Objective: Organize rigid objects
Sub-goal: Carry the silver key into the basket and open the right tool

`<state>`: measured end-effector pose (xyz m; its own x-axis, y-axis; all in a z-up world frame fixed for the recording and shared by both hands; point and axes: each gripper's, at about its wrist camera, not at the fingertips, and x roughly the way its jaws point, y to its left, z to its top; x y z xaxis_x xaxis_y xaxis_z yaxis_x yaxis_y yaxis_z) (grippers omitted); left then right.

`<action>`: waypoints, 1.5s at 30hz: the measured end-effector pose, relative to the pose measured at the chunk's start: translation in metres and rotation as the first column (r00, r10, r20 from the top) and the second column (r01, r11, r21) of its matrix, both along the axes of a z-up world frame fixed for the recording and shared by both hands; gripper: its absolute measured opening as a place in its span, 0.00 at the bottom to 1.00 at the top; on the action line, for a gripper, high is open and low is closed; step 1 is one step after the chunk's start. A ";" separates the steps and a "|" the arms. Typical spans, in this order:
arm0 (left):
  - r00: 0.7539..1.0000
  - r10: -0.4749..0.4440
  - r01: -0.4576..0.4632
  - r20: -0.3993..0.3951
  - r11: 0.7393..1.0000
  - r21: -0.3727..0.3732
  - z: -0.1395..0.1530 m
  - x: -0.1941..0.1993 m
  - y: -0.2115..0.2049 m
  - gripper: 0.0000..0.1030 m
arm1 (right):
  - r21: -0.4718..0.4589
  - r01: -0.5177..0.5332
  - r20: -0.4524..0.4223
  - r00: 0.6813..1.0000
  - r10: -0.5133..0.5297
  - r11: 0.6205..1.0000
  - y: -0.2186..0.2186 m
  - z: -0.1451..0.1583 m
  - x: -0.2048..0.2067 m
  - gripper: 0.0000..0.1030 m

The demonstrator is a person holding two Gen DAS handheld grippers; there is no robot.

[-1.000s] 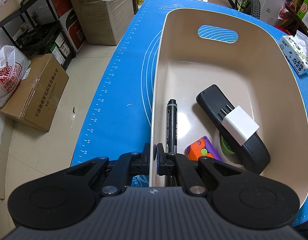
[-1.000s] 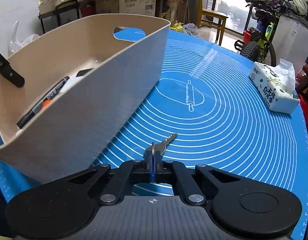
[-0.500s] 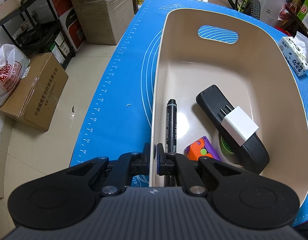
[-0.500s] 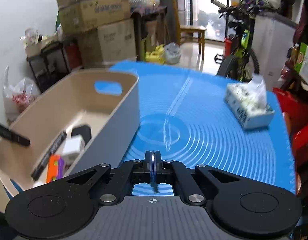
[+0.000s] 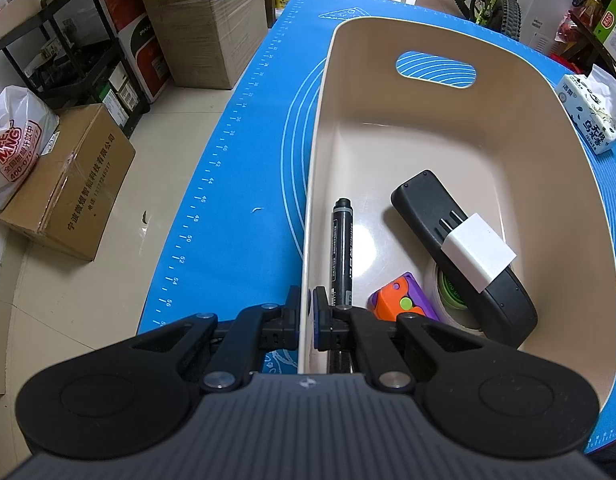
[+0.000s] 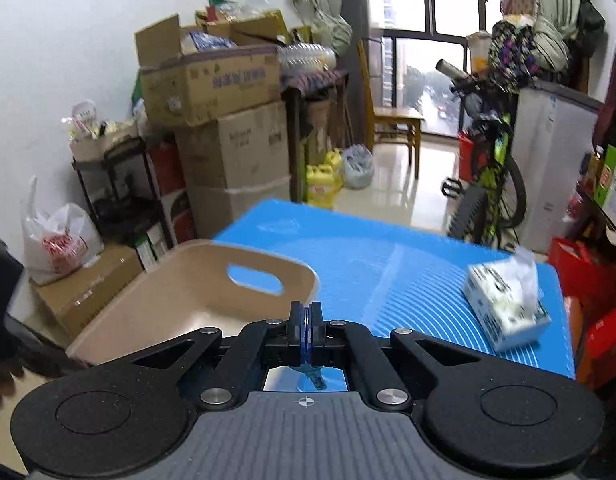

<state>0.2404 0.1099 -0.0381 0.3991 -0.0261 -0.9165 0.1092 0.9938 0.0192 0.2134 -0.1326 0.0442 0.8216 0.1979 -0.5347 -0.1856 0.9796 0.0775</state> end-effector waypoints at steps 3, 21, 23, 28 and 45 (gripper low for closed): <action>1.000 0.001 -0.001 0.000 1.000 -0.001 0.000 0.000 0.000 0.06 | 0.011 -0.027 0.014 1.000 0.027 1.000 0.020 0.007 0.007 0.12; 1.000 0.001 -0.001 0.001 1.000 0.000 0.000 0.001 0.000 0.06 | -0.105 -0.090 -0.218 0.974 0.065 0.990 0.109 -0.075 0.033 0.12; 1.000 0.001 -0.001 0.002 1.000 0.000 0.000 0.000 0.000 0.06 | -0.109 -0.089 -0.254 0.965 0.059 0.990 0.111 -0.083 0.034 0.12; 1.000 0.004 -0.004 0.007 1.000 -0.001 0.001 0.001 -0.001 0.06 | -0.104 -0.065 -0.282 0.959 0.033 0.992 0.106 -0.092 0.029 0.16; 0.980 0.000 0.009 0.198 0.999 -0.042 0.058 -0.046 -0.019 0.70 | -0.029 0.067 -0.181 0.981 -0.071 0.997 0.061 -0.034 -0.037 0.84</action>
